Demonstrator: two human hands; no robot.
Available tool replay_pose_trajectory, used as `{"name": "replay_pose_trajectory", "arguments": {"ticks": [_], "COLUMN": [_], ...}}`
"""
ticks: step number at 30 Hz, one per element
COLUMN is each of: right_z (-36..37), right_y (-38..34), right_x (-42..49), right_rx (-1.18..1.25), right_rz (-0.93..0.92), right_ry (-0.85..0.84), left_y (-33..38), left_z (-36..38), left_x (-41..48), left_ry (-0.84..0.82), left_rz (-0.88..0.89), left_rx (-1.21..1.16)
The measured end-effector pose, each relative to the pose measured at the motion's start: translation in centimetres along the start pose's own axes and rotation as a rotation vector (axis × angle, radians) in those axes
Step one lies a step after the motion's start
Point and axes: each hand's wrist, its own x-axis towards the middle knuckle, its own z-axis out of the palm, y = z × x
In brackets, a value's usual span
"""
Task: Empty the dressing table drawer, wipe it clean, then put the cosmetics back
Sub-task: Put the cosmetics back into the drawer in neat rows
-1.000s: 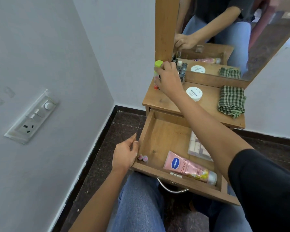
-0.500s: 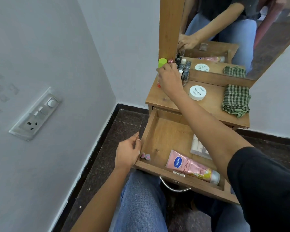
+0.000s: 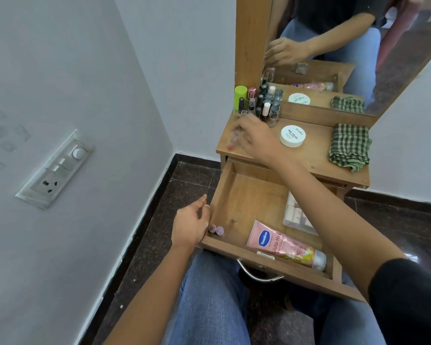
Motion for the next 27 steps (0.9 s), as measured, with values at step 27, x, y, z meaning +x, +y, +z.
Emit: {"name": "replay_pose_trajectory", "arguments": {"ticks": [27], "right_z": [9.1], "right_y": [-1.1], "right_x": [-16.0], "right_rx": [0.52], "right_rz": [0.46], "right_ry": [-0.692], "left_y": [0.5], "left_z": [-0.1], "left_x": [-0.2], "left_ry": [0.003], "left_rz": [-0.004], "left_rx": [0.048]}}
